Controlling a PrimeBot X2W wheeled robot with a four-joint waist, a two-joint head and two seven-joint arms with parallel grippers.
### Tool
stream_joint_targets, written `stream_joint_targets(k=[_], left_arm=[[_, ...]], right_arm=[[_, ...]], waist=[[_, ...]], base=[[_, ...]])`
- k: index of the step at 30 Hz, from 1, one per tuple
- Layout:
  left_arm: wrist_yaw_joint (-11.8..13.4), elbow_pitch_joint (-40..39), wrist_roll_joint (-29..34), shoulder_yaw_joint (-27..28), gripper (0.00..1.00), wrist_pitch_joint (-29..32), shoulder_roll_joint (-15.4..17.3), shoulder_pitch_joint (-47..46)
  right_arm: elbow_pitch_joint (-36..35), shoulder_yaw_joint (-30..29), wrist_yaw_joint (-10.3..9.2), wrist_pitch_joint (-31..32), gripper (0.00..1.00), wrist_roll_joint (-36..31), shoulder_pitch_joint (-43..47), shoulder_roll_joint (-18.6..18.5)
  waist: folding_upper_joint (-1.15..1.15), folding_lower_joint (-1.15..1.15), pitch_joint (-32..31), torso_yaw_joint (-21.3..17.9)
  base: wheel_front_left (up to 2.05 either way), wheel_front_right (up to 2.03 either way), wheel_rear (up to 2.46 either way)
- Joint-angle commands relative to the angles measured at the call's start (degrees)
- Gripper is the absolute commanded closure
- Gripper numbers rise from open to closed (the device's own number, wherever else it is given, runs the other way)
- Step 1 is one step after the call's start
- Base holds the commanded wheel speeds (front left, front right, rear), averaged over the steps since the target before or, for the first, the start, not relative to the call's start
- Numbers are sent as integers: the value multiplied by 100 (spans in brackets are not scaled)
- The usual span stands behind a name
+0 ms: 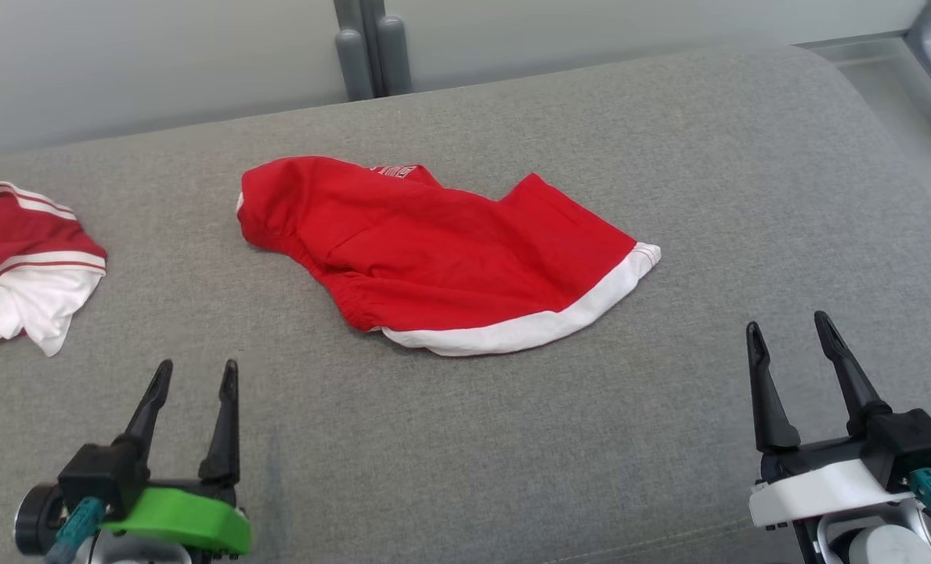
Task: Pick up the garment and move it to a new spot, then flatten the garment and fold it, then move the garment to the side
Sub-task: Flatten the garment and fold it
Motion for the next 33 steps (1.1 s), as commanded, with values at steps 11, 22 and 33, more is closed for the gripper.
stream_joint_targets(k=[11,22,33], left_arm=[[-567,-483,795,1532,0,0,-877,1251],[-796,-454,897,1692,0,-1,-1129,1513],[-798,-449,851,1648,0,-1,-1036,1480]], right_arm=[[162,-194,-2,-18,0,-53,283,-97],[408,-289,-2,-18,0,-53,416,-51],[484,-205,-2,-18,0,-11,340,-66]], waist=[[0,0,-240,457],[0,0,-358,608],[0,0,-439,594]], base=[[0,0,0],[0,0,0],[0,0,0]])
